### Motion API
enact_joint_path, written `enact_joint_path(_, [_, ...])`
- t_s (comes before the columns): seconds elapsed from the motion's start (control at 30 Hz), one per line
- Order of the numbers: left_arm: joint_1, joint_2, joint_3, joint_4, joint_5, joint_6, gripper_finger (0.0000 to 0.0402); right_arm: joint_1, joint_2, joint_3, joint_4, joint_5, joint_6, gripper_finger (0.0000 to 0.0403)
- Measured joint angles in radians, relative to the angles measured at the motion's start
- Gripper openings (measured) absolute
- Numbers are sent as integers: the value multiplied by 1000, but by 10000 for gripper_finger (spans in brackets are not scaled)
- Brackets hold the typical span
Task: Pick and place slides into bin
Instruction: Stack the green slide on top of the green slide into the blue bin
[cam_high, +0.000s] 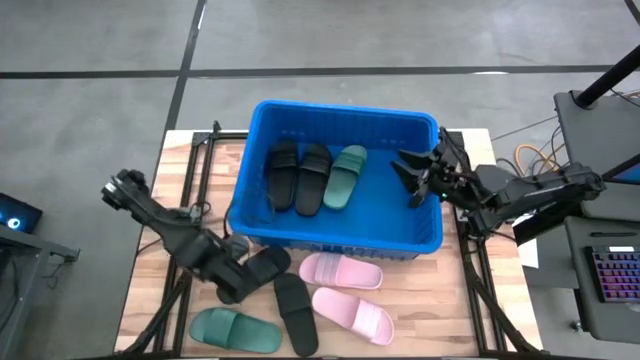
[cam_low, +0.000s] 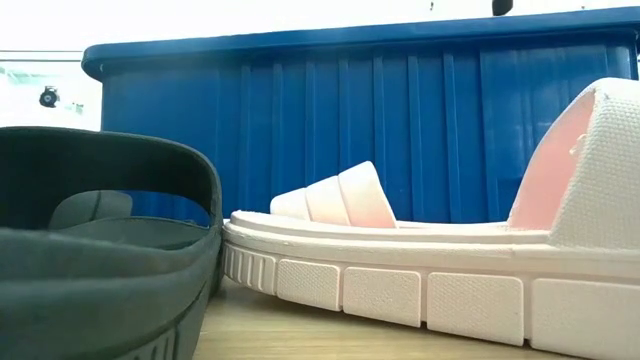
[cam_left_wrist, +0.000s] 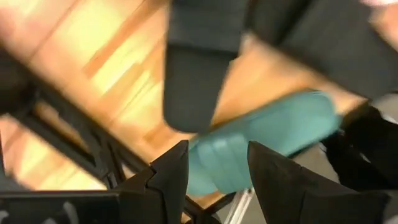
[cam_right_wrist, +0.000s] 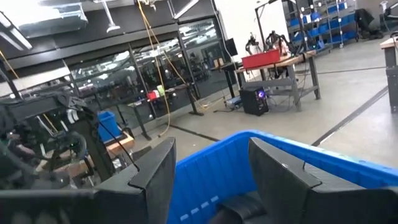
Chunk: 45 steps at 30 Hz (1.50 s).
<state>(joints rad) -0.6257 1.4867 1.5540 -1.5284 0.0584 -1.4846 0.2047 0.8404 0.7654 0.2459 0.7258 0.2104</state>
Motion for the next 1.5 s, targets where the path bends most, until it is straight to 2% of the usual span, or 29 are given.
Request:
enact_joint_path(0.17, [-4, 67, -81, 92, 119, -85, 148, 0, 12, 0, 3, 0, 24, 192])
enact_joint_path(0.33, [-7, 150, -85, 237, 138, -96, 148, 0, 14, 0, 1, 0, 26, 192])
enact_joint_path(0.6, [-43, 249, -81, 236, 136, -56, 148, 0, 13, 0, -3, 0, 25, 192])
enact_joint_path(0.87, [-120, 301, -77, 245, 204, -189, 148, 0, 13, 0, -4, 0, 24, 192])
enact_joint_path(1.0, [-135, 324, -77, 279, 242, -208, 148, 0, 14, 0, -9, 0, 21, 192])
enact_joint_path(1.17, [-140, 356, -75, 344, 247, -238, 148, 0, 14, 0, -11, 0, 21, 192])
enact_joint_path(1.5, [-155, 371, -81, 344, 254, -264, 148, 0, 14, 0, -11, 0, 21, 192])
